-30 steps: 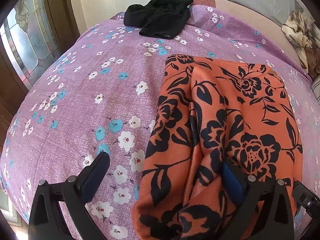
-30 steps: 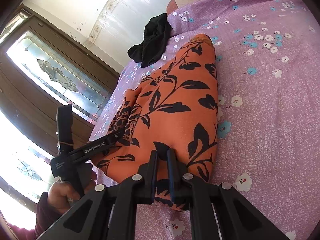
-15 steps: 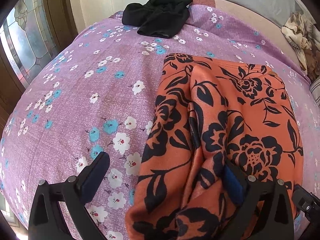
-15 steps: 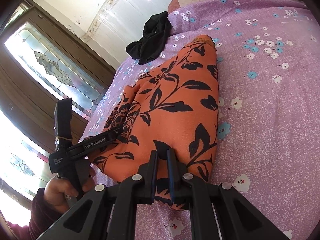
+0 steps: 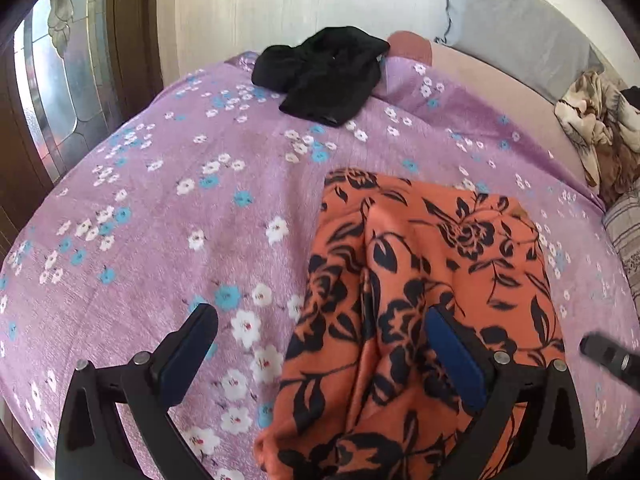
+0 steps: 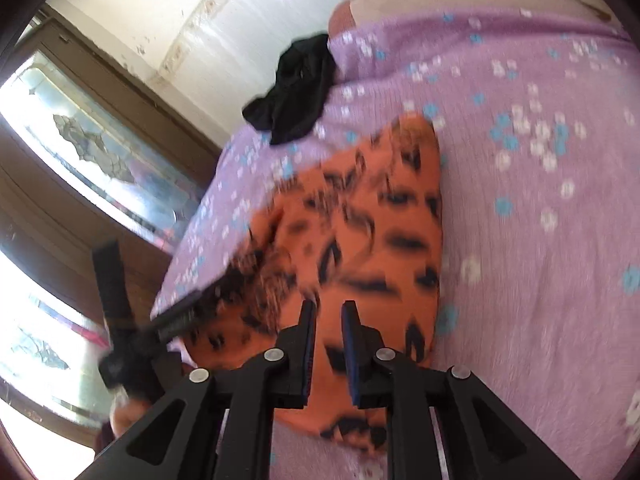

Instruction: Fold small clothes

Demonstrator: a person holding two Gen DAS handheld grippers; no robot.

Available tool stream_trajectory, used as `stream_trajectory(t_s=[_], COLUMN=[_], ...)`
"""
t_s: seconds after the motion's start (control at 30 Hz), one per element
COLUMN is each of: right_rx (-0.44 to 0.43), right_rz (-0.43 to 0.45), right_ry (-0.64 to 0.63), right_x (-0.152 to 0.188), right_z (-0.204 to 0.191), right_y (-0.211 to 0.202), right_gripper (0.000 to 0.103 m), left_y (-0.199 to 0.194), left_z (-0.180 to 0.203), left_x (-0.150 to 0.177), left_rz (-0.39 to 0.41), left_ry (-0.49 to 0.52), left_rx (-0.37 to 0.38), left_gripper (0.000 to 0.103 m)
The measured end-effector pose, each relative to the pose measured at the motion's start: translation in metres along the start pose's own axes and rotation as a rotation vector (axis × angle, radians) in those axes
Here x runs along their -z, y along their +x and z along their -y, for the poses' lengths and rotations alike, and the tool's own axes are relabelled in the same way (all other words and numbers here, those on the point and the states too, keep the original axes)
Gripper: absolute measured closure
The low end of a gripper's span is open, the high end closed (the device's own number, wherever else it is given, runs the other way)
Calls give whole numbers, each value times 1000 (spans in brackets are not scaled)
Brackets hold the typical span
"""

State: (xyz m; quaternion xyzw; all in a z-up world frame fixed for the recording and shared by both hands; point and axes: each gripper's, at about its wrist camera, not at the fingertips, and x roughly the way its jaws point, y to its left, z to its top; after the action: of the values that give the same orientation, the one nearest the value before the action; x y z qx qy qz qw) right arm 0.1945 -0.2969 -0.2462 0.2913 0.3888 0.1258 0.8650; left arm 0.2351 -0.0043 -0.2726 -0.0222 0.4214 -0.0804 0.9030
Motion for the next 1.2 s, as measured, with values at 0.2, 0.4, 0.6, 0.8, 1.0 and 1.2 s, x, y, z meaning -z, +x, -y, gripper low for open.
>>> stream_trajectory(t_s=[0.2,0.4,0.6,0.8,1.0,1.2], right_rx=[129,142,122,88,66,92], right_rz=[-26,-65,-59,-19,-121,-51], right_ry=[96,172,168,0,-90,-210], right_x=[-51,-51,-44,-18,36,76], right_z=[23,54,48,12,-12,-13], right_y=[60,110,91,32,13,21], right_gripper=[87,87,86,84,74,64], left_y=[39,47,50,30,5,16], left_z=[-6,4,1,-3,2,5], left_x=[8,6,4,10,14,23], left_rz=[-192,-196,-200,-190,-121,-144], left_ry=[-91,-48,-58,-50,36,73], left_rx=[24,-4,7,15,-67,-72], left_gripper=[0,0,0,0,0,0])
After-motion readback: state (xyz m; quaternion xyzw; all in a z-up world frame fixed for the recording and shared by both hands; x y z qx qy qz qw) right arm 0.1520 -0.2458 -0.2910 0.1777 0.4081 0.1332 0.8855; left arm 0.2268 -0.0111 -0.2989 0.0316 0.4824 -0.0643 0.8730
